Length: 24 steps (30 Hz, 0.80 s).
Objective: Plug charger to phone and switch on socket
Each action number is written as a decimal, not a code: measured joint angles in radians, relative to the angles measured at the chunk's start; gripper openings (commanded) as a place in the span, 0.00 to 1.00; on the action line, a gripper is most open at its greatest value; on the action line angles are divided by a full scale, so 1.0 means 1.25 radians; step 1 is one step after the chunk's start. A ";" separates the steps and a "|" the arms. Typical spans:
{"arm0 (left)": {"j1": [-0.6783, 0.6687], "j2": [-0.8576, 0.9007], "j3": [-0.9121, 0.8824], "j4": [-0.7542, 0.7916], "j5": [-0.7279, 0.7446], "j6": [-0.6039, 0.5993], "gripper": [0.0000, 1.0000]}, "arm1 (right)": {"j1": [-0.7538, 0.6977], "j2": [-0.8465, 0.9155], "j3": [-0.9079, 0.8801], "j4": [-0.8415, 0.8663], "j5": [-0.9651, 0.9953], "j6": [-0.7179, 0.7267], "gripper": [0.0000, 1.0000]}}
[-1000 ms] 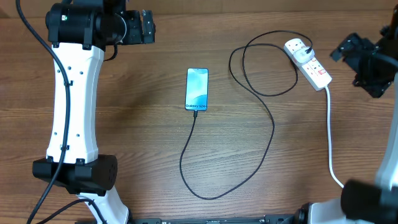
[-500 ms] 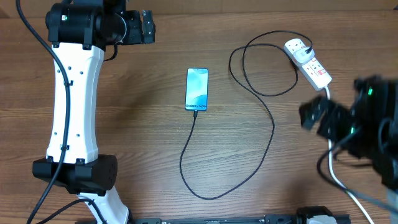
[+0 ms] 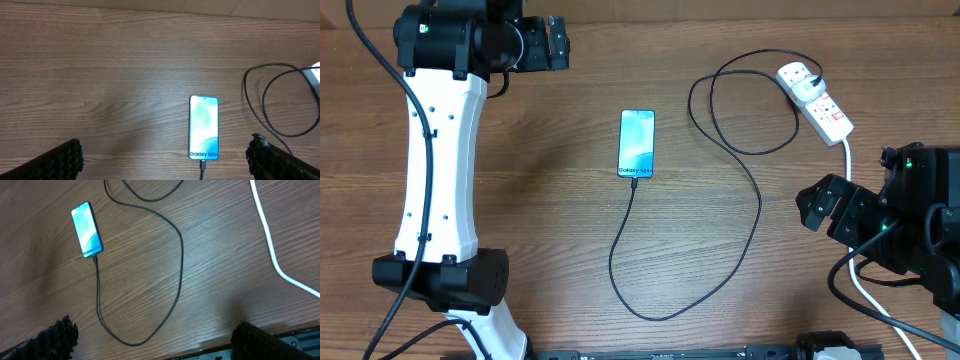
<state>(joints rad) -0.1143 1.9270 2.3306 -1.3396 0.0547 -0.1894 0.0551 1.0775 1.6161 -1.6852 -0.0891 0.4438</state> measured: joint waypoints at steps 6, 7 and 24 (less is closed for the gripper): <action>0.000 0.000 0.000 0.000 0.000 0.000 1.00 | 0.000 0.000 0.000 -0.001 0.004 0.000 1.00; 0.000 0.000 0.000 0.000 0.000 0.000 1.00 | 0.000 -0.001 0.000 0.001 0.003 0.000 1.00; 0.000 0.000 0.000 0.000 0.000 0.000 1.00 | 0.000 -0.071 -0.001 0.024 0.002 0.000 1.00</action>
<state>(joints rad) -0.1143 1.9270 2.3306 -1.3396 0.0547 -0.1890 0.0551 0.9882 1.6154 -1.6547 -0.0868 0.4435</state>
